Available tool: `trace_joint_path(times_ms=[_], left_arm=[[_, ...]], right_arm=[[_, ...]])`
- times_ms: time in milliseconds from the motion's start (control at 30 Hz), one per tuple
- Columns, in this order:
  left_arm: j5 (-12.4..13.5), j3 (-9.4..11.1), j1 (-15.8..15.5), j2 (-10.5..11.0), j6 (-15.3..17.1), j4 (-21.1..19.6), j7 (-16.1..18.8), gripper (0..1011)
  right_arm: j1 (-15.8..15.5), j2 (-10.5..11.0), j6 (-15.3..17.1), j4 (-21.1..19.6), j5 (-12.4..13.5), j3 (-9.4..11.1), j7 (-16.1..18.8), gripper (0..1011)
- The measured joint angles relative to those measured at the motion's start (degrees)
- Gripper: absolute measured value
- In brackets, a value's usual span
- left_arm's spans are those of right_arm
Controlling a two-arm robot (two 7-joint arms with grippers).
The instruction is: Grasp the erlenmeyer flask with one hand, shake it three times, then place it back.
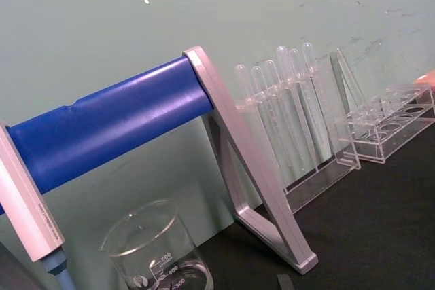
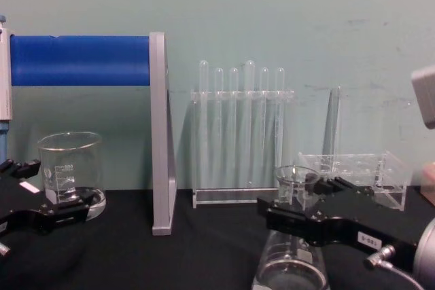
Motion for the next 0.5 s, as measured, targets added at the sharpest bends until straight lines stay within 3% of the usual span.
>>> trace_joint_path(times_ms=[500], left_arm=[[0.0,0.0,0.0,0.0,0.0,0.0,0.0,1001]], right_arm=[[0.0,0.06,0.0,0.01,0.1,-0.05,-0.04,593]])
